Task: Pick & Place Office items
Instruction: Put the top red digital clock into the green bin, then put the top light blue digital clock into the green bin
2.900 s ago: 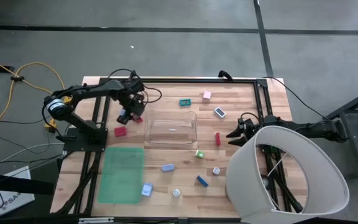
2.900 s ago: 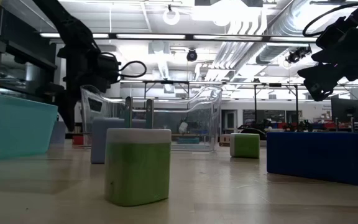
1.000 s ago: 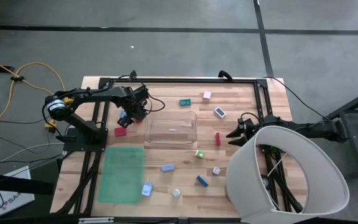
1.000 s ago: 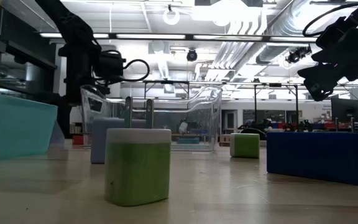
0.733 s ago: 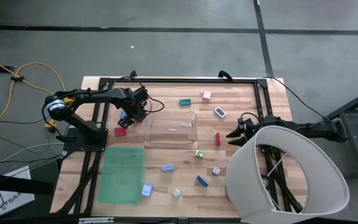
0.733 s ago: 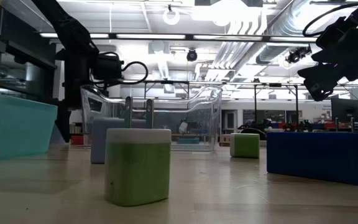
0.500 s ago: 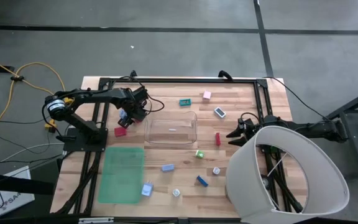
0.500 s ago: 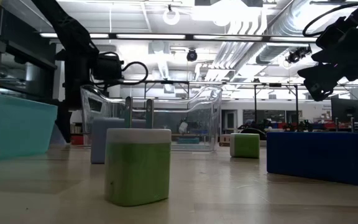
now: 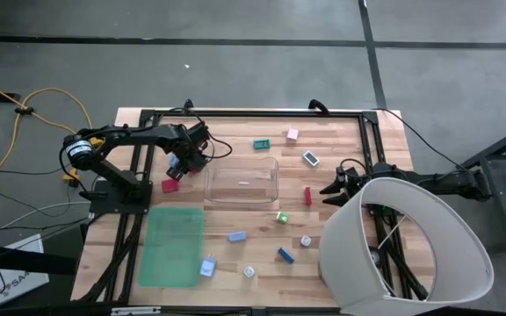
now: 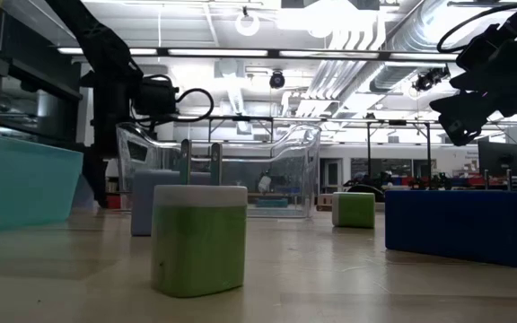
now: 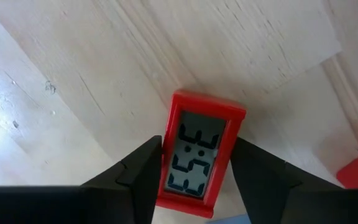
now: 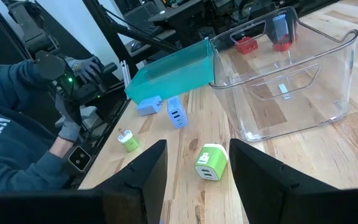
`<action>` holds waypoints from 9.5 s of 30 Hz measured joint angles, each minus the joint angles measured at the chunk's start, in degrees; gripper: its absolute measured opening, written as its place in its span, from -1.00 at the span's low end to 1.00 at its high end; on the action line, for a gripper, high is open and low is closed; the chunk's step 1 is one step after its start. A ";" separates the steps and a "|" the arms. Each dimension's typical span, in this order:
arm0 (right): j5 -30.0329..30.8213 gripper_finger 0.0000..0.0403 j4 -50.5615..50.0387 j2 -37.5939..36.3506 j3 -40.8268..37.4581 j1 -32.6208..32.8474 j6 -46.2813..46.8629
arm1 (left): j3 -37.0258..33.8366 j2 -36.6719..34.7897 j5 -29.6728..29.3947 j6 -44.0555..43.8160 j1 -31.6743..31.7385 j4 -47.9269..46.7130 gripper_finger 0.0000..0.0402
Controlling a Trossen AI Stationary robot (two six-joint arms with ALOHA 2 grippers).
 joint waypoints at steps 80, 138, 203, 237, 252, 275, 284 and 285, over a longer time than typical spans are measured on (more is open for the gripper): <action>0.00 -0.20 0.00 0.01 0.02 0.01 0.02 | 16.39 -8.89 -11.41 -101.79 -65.53 -30.99 -0.29; 0.00 -0.20 -0.01 0.00 0.00 0.00 0.00 | -2.49 -16.65 -6.34 -99.47 -63.39 -5.69 -0.07; 0.00 -0.20 0.00 0.01 0.01 -0.01 0.00 | 15.95 -2.61 15.05 -55.26 -3.69 20.00 -0.07; -0.02 -0.20 0.01 0.01 0.02 0.00 0.01 | 44.44 28.15 18.79 -50.55 0.77 6.74 -0.07; 0.00 -0.20 0.01 0.00 0.02 0.01 0.01 | 44.44 30.60 21.07 -44.52 0.55 5.88 0.09; 0.00 -0.20 0.01 0.01 0.02 0.01 0.00 | 44.39 30.88 11.50 -45.74 -2.51 5.46 0.28; -0.01 -0.20 0.00 0.01 0.02 0.00 0.01 | 44.30 33.61 10.15 -48.32 -2.45 6.50 0.28; -0.01 -0.20 -0.02 0.01 0.02 0.00 0.00 | 44.33 33.87 10.17 -48.26 -2.45 7.52 0.28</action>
